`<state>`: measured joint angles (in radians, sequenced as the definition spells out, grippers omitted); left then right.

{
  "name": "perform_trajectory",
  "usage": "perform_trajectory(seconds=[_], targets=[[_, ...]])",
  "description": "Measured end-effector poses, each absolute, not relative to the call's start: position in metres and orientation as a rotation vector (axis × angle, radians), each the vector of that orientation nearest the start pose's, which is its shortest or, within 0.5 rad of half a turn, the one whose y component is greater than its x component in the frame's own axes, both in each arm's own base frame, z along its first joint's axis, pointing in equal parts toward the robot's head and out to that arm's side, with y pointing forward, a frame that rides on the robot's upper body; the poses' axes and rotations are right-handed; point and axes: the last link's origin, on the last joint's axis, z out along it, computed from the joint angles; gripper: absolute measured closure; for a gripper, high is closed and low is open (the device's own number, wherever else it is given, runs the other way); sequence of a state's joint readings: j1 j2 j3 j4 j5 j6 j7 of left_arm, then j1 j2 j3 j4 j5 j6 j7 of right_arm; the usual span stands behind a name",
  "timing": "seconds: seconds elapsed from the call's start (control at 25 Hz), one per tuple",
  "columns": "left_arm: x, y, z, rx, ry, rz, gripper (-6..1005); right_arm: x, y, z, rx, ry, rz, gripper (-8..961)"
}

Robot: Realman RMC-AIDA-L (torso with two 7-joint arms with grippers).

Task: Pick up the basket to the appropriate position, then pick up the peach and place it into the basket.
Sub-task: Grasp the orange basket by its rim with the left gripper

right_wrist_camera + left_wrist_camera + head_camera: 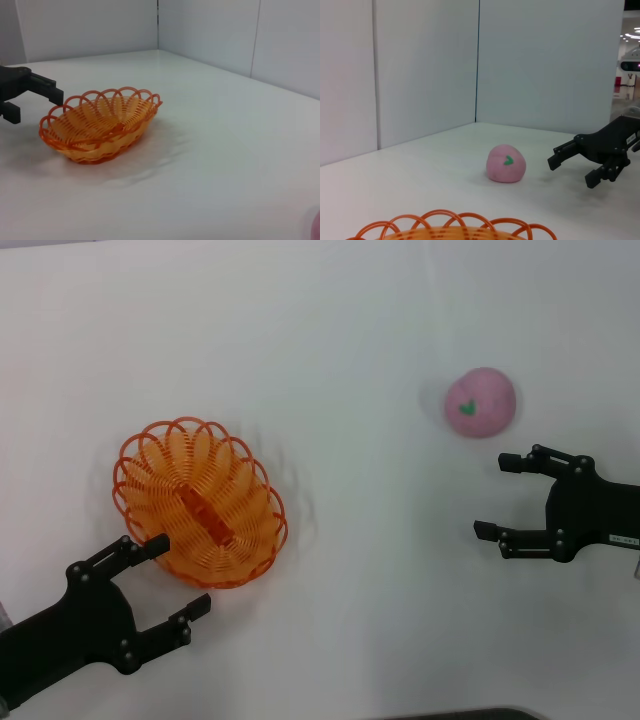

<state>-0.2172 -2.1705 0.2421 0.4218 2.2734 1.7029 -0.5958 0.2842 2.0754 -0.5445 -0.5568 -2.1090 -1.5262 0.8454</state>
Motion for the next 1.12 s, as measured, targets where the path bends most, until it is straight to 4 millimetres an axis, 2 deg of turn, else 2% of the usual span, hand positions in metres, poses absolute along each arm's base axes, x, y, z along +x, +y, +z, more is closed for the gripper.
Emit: perform_trajectory(seconds=[0.48, 0.56, 0.84, 1.12], targets=[[-0.338, 0.182, -0.050, -2.524, -0.410, -0.773, 205, 0.355, 0.244, -0.008, -2.623, 0.393, 0.468, 8], [-0.338, 0.184, -0.043, -2.469, -0.499, -0.830, 205, 0.355, 0.244, -0.008, -2.619, 0.395, 0.470, 8], [-0.332, 0.193, -0.026, -2.445, -0.676, -0.954, 205, 0.355, 0.245, -0.007, -2.613, 0.399, 0.474, 7], [-0.329, 0.223, -0.003, -2.419, -1.029, -0.999, 208, 0.355, 0.244, -0.008, -2.606, 0.412, 0.482, 8]])
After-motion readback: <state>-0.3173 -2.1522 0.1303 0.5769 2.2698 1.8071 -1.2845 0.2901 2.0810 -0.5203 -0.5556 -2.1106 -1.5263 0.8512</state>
